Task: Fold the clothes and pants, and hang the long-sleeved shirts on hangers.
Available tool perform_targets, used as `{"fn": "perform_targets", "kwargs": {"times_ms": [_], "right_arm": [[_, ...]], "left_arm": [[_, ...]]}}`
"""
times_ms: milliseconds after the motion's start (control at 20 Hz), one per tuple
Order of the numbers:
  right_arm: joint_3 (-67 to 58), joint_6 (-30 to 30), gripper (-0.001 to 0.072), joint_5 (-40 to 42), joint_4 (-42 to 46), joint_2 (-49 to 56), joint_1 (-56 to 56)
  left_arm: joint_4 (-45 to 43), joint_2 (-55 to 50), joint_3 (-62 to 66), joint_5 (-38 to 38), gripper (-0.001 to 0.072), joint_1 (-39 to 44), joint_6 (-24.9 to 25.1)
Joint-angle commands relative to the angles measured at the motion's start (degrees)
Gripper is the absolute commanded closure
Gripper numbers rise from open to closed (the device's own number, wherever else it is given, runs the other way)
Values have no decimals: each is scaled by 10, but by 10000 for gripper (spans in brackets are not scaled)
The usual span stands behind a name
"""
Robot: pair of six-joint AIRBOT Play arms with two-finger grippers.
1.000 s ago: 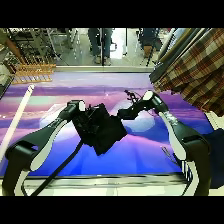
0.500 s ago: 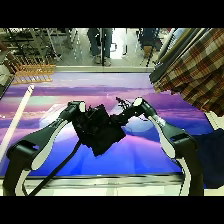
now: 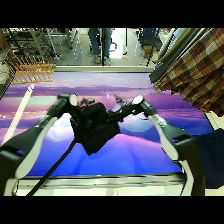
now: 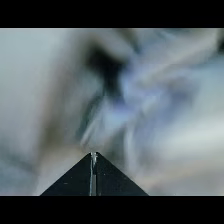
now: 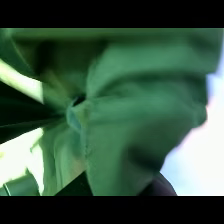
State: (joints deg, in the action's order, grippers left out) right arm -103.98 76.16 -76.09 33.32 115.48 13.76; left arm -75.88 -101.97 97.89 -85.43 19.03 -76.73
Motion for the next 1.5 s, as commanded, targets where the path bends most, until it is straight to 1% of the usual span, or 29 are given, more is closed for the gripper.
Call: {"fn": "perform_targets", "kwargs": {"times_ms": [0,100,250,350,500,550,600,650,800,950,1000,1150,1200,1250,1300,1350,1400,1450], "right_arm": [[0,49,676,50,9,-94,-78],[0,87,676,43,38,-166,-158],[0,133,676,16,105,-280,-297],[0,162,676,-19,142,-342,-402],[17,178,676,-71,188,-414,-568],[42,179,676,-73,206,-438,-618],[78,176,676,-70,224,-462,-665],[127,169,676,-69,242,-487,-714],[315,129,676,-38,257,-540,-823],[494,122,675,8,283,-559,-871],[539,123,675,21,304,-558,-878],[636,186,673,61,414,-556,-880],[650,193,671,68,442,-556,-880],[652,182,602,72,460,-555,-880],[645,163,354,71,463,-553,-880],[628,129,103,55,462,-554,-880],[600,108,19,17,464,-554,-880],[565,97,16,-28,473,-554,-880]], "left_arm": [[9,137,1,-36,698,-31,1],[9,219,1,-44,699,-57,1],[9,304,1,-43,698,-103,0],[9,337,1,-43,694,-133,1],[9,348,0,-43,673,-169,3],[9,346,0,-43,592,-178,3],[9,342,0,-44,513,-186,6],[9,337,0,-44,502,-193,12],[9,323,0,-44,502,-197,19],[9,311,0,-44,502,-197,23],[9,309,0,-44,502,-198,24],[9,304,0,-44,502,-198,27],[9,303,0,-44,502,-198,27],[9,301,0,-42,502,-198,27],[9,301,0,-41,502,-198,27],[9,300,0,-42,502,-198,27],[9,299,0,-42,502,-198,27],[9,298,0,-42,502,-198,27]]}}
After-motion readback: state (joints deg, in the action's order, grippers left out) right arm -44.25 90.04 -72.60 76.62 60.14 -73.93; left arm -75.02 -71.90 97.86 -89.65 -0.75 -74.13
